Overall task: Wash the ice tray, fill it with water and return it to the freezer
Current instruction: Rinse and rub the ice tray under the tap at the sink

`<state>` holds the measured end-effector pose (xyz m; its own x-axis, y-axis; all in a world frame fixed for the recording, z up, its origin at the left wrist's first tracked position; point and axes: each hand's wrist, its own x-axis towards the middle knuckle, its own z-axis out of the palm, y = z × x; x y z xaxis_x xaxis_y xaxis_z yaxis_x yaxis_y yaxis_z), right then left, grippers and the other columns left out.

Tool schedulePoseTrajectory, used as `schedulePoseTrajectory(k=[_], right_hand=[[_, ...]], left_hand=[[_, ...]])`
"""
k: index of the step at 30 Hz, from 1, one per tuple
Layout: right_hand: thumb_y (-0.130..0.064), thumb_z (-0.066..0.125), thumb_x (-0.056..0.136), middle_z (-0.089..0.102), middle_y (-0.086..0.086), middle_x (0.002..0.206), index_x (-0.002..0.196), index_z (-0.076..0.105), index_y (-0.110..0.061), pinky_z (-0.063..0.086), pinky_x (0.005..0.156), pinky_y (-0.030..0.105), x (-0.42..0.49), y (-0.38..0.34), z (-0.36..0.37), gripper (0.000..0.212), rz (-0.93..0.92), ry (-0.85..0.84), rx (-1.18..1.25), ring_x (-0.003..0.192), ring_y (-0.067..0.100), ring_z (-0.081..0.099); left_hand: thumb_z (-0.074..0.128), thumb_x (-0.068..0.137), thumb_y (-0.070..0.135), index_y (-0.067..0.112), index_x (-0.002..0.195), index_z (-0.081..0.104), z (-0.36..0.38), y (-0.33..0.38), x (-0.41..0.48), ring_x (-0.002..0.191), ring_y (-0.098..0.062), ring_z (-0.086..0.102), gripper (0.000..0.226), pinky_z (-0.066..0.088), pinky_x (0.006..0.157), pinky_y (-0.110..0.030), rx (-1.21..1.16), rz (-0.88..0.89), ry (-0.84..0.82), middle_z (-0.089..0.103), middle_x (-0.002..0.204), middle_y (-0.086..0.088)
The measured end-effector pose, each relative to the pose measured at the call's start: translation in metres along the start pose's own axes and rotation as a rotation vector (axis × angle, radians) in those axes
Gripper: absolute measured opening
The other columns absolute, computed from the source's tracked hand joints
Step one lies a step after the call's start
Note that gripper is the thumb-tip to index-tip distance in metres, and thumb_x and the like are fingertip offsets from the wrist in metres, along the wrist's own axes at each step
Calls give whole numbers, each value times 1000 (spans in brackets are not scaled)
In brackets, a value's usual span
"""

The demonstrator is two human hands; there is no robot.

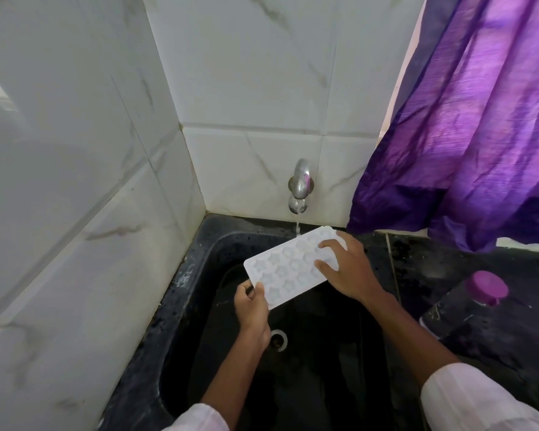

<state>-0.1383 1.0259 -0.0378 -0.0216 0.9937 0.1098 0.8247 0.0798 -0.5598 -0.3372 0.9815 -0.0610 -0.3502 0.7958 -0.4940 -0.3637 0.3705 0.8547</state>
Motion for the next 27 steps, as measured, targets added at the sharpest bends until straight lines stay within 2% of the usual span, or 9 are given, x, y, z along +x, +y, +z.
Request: schedulePoseTrajectory(k=[4, 10, 13, 18, 27], right_hand=[[-51, 59, 91, 15, 3, 160, 129, 54, -36, 7, 118, 63, 14, -10, 8, 41, -44, -117, -162, 149, 31, 6], [-60, 45, 95, 3, 4, 164, 138, 44, -48, -3, 116, 66, 19, -21, 14, 44, -30, -234, -243, 151, 33, -9], [-66, 42, 93, 1, 3, 163, 140, 43, -49, 0, 117, 66, 20, -27, 14, 49, -35, -236, -241, 150, 32, -11], [-66, 49, 90, 13, 3, 158, 132, 51, -42, 13, 117, 60, 22, -32, 11, 48, -36, -173, -268, 149, 29, 3], [-62, 44, 95, 10, 5, 162, 138, 48, -46, 10, 118, 61, 28, -30, 16, 46, -32, -201, -253, 149, 30, 5]], left_hand=[[50, 103, 13, 11, 120, 55, -4, 1, -3, 97, -24, 71, 17, 60, 82, -39, -2, -7, -3, 70, 109, -10], [52, 102, 12, 9, 119, 56, -9, 5, -8, 94, -24, 72, 17, 60, 80, -39, -19, 2, -3, 71, 106, -10], [52, 102, 10, 8, 117, 55, -9, 10, -12, 93, -22, 72, 15, 59, 77, -37, -64, 9, -11, 71, 102, -8], [51, 102, 8, 7, 117, 55, -9, 16, -17, 94, -22, 71, 15, 59, 76, -35, -102, 11, -39, 71, 104, -10], [51, 102, 6, 7, 116, 55, -13, 26, -24, 92, -21, 71, 15, 58, 69, -31, -205, -24, -94, 72, 102, -9]])
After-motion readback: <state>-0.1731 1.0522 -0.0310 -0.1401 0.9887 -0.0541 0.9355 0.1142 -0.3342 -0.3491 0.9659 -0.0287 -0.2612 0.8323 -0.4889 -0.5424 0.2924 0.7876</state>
